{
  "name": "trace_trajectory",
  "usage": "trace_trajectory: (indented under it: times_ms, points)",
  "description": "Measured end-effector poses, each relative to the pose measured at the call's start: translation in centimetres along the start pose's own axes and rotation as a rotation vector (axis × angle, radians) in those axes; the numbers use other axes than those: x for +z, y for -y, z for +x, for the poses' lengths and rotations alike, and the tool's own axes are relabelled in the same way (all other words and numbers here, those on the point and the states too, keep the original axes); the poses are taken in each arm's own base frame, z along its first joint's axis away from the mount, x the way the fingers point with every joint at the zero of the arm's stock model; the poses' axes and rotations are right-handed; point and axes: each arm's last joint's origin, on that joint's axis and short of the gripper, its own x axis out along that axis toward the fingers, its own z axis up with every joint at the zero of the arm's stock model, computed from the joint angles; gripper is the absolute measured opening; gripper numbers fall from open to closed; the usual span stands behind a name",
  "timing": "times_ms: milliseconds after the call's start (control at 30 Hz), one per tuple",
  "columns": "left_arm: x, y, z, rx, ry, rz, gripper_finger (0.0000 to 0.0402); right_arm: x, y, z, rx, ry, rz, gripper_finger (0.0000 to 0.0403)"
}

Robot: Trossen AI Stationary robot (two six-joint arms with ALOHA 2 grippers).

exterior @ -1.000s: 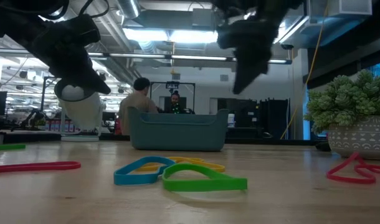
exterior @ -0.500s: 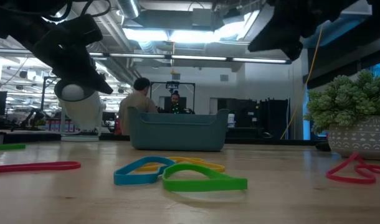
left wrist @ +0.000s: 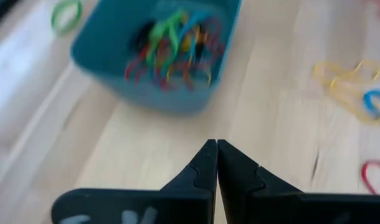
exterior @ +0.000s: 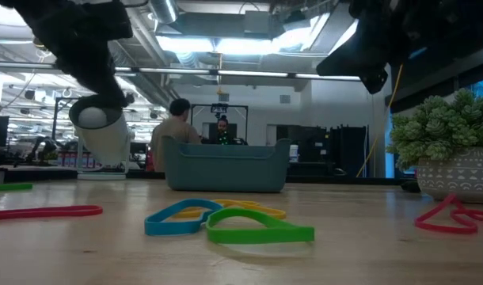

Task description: Pick and place rubber bands into bin

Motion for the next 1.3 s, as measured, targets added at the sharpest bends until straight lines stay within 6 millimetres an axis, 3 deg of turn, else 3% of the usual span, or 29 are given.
trace_trajectory:
  times_ms: [300, 833, 1100, 1300]
  points:
    - [-2.1, 1.0, 0.0, 0.143, -0.315, -0.153, 0.0017, 0.0, 0.0, 0.0, 0.001, 0.0, -0.025, 0.0013]
    - [-4.2, 1.8, 1.0, 0.27, -0.531, -0.497, 0.012, 0.0, 0.0, 0.0, -0.001, -0.004, -0.031, 0.0013]
    - [-8.3, 0.9, 3.1, 0.45, -0.71, -0.606, 0.0122, -0.1, 0.0, 0.0, -0.003, -0.009, -0.052, 0.0013]
    - [-9.1, 0.8, 3.6, 0.418, -0.71, -0.606, 0.0096, -0.1, 0.0, 0.0, -0.003, -0.009, -0.055, 0.0013]
